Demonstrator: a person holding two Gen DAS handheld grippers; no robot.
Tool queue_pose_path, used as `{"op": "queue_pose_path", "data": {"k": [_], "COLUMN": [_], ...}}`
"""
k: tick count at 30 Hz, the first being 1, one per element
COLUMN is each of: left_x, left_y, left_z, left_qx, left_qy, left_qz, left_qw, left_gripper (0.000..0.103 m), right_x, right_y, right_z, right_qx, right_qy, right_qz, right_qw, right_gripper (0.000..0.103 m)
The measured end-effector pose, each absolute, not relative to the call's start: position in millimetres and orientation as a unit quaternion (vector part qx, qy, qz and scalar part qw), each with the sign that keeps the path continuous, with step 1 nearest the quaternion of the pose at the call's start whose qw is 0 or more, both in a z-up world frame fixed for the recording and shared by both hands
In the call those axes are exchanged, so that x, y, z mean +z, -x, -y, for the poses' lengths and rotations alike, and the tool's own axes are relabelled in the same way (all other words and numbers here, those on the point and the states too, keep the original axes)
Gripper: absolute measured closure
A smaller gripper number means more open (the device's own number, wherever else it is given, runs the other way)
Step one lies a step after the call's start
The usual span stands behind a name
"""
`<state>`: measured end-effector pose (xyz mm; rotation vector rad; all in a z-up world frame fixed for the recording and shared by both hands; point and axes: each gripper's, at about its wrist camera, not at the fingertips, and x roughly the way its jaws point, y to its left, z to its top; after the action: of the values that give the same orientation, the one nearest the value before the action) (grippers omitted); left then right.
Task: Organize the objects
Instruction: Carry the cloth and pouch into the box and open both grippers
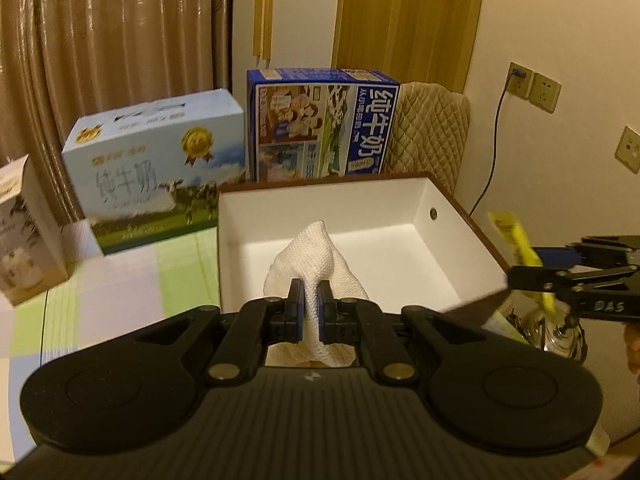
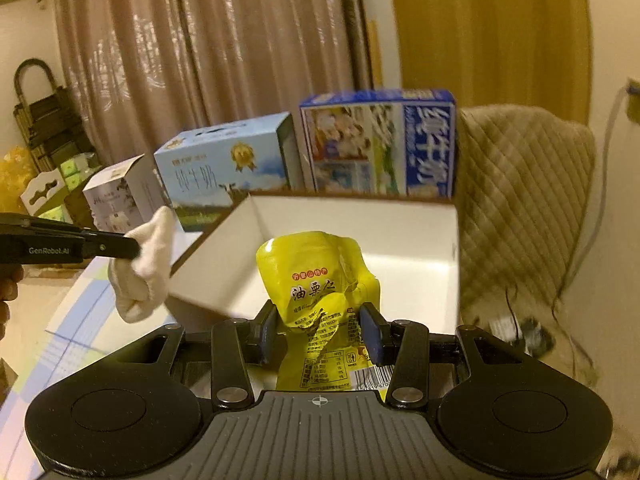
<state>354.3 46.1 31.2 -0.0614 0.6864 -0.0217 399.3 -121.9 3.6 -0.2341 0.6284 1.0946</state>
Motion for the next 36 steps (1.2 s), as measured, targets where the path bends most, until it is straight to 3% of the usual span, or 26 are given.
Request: {"op": "queue_pose_path", "data": {"k": [22, 23, 25, 26, 32, 36], "left_x": [-55, -56, -58, -58, -59, -57], "left_y": [-498, -500, -504, -505, -508, -503], "left_z": [-19, -20, -20, -19, -22, -25], "left_qx": [0.013, 0.011, 0.012, 0.011, 0.017, 0.021], "left_qy": [0.081, 0.085, 0.09, 0.087, 0.084, 0.081], "left_qz": [-0.441, -0.443, -0.447, -0.447, -0.452, -0.454], "left_qw": [0.894, 0.892, 0.89, 0.89, 0.888, 0.887], "left_gripper": [0.097, 0.095, 0.078, 0.075, 0.073, 0.062], "right_x": [-70, -72, -74, -75, -80, -80], "right_y": [-486, -488, -492, -494, -502, -508], "right_z": [23, 21, 19, 18, 12, 12], "right_qx": [0.494, 0.492, 0.486, 0.485, 0.474, 0.467], "right_qy": [0.196, 0.196, 0.196, 0.195, 0.198, 0.185], "right_qz": [-0.348, -0.352, -0.359, -0.362, -0.369, -0.376], "right_qw": [0.772, 0.772, 0.772, 0.772, 0.775, 0.779], "right_gripper": [0.062, 0.062, 0.062, 0.061, 0.06, 0.053]}}
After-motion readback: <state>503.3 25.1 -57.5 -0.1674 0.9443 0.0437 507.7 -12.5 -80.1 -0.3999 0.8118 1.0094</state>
